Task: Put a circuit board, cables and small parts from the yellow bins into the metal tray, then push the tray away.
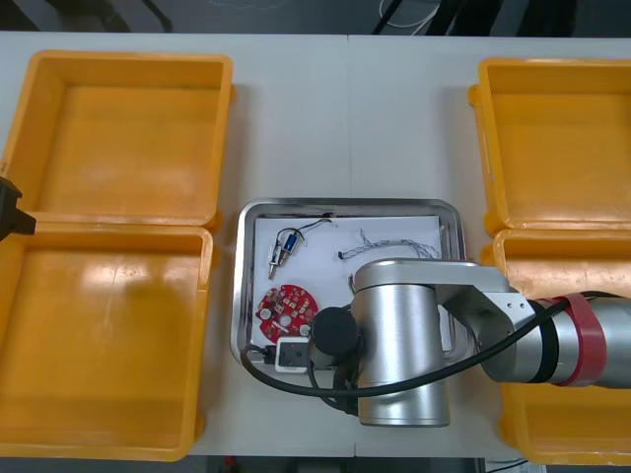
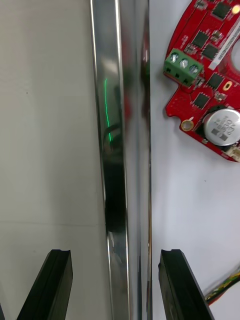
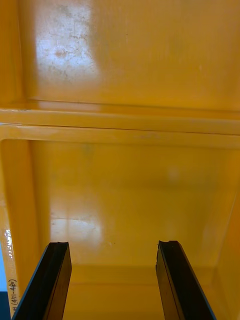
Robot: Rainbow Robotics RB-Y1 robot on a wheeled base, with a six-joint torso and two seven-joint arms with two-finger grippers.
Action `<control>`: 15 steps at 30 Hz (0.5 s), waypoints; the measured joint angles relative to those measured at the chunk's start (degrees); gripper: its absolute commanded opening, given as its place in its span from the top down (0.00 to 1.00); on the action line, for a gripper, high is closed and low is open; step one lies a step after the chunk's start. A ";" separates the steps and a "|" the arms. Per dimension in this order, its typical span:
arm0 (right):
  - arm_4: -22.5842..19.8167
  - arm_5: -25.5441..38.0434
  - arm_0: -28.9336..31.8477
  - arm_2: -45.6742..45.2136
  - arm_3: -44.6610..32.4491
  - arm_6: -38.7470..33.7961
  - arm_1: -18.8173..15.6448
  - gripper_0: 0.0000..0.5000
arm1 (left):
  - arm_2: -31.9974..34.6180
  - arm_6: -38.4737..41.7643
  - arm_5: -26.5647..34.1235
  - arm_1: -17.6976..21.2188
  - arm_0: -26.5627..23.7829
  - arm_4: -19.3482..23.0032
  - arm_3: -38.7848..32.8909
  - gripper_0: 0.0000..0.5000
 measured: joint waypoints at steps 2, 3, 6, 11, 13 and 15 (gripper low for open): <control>0.69 -0.03 -0.03 0.68 0.04 0.00 0.00 0.00 | 0.00 0.00 0.00 0.00 0.00 0.00 0.00 0.00; 1.18 -0.04 -0.05 1.09 0.04 0.00 0.01 0.00 | 0.00 0.00 0.00 0.00 0.00 0.00 0.00 0.00; 2.93 -0.05 -0.11 2.18 0.05 0.00 0.16 0.00 | 0.00 0.00 0.00 0.00 0.00 0.00 0.00 0.00; 3.33 -0.06 -0.16 2.88 0.06 0.00 0.42 0.00 | 0.01 0.00 0.00 0.00 0.00 0.00 0.00 0.00; 3.56 -0.06 -0.16 3.03 0.08 0.00 0.63 0.00 | 0.01 0.00 0.00 0.00 0.00 0.00 -0.01 0.00; 4.36 -0.06 -0.17 3.43 0.11 0.00 0.87 0.00 | 0.01 0.00 0.00 0.00 0.00 0.00 -0.01 0.00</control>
